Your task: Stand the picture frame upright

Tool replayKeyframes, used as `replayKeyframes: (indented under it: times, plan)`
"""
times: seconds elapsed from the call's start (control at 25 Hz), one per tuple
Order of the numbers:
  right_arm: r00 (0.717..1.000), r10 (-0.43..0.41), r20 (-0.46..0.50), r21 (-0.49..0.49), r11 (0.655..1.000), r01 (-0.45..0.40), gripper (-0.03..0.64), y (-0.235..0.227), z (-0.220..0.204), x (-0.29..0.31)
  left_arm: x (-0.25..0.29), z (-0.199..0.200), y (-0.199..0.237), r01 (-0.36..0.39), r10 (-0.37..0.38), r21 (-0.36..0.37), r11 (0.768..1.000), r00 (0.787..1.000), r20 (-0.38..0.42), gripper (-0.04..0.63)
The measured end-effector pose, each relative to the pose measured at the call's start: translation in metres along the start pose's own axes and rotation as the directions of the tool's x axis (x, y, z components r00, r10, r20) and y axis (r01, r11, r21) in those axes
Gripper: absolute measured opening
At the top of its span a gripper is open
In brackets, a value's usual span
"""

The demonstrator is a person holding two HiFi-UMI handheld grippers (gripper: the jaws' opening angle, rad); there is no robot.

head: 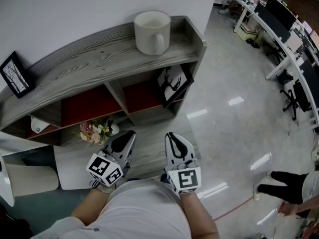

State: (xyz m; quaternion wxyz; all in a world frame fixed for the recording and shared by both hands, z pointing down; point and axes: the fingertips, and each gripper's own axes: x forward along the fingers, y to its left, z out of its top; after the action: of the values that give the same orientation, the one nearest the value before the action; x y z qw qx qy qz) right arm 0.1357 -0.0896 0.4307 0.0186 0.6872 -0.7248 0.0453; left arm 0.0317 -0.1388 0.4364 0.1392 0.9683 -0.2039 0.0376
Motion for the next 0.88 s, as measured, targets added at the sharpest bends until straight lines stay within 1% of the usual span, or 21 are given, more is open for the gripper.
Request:
replayKeyframes:
  times: [0.24,0.88]
  plan:
    - [1.000,0.007,-0.016,-0.043,0.999,-0.007,0.032,0.0039,-0.0029,0.0001,-0.0015,-0.0012,-0.0005,0.003,-0.003,-0.011,1.000,1.000,0.000,0.032]
    - [0.999,0.020,-0.034,-0.041,0.999,-0.022,0.032,0.0024,-0.0083,-0.0015,0.0004,-0.0047,-0.0036,0.005,-0.005,-0.021,1.000,1.000,-0.004,0.031]
